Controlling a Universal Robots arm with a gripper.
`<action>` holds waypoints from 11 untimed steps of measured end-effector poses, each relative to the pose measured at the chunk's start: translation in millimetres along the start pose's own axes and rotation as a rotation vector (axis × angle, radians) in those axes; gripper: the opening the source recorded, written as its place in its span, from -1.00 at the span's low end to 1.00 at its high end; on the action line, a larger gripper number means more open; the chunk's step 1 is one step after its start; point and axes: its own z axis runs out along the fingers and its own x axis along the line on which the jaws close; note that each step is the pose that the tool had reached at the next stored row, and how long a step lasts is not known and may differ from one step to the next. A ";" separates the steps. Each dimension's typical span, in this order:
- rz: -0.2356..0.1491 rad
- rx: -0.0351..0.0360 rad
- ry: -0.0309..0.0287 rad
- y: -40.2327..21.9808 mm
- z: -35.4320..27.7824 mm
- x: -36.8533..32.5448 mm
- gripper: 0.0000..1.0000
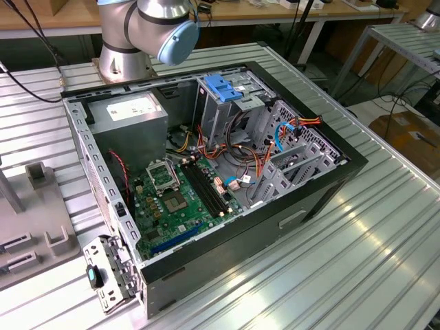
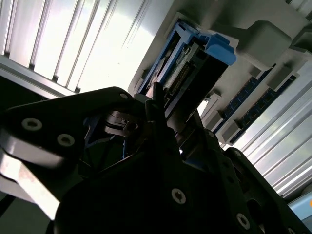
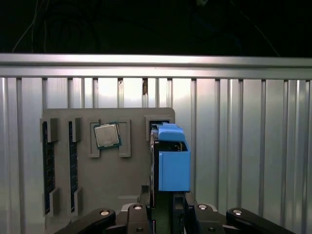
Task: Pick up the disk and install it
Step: 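Pick up the disk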
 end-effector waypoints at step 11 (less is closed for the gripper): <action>0.000 -0.0001 0.0000 -0.5 -27.8 -0.9 -0.30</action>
